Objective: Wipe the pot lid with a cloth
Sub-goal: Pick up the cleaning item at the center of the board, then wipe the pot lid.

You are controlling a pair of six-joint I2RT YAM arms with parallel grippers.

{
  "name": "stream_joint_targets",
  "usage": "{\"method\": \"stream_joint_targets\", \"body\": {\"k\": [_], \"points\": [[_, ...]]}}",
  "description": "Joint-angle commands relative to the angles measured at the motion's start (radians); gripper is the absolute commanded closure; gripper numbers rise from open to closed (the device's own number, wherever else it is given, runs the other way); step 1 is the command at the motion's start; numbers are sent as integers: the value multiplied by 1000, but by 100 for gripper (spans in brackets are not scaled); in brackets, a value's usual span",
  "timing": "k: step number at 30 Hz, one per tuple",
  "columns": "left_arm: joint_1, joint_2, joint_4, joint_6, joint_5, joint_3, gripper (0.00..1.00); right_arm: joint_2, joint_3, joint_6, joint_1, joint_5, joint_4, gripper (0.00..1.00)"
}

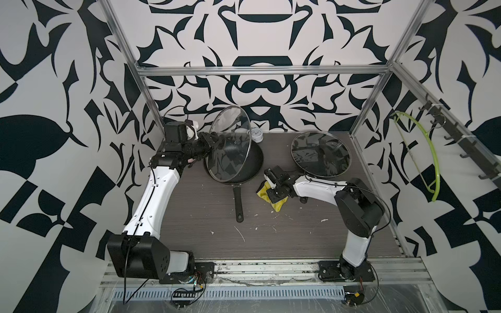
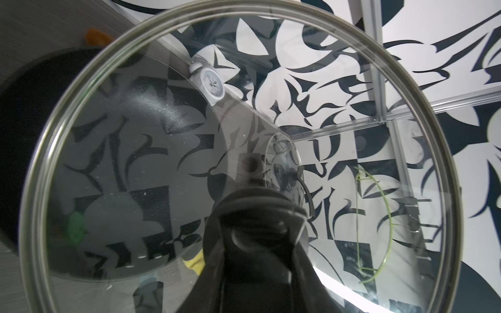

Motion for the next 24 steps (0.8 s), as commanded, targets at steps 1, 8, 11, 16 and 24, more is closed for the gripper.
{"method": "stream_joint_targets", "body": {"k": [1, 8, 11, 16, 24], "points": [[0, 18, 251, -97, 187, 14, 100, -146, -62, -2, 2, -47, 100, 100], [-25, 116, 498, -305, 340, -28, 100, -393, -125, -23, -1, -24, 225, 100], [-63, 164, 634, -397, 391, -35, 100, -475, -129, -24, -2, -31, 285, 100], [-127, 227, 798, -504, 427, -32, 100, -515, -117, 59, -28, -159, 441, 100], [-202, 309, 1103, -721, 456, -33, 100, -379, -38, 228, -77, -345, 603, 100]]}}
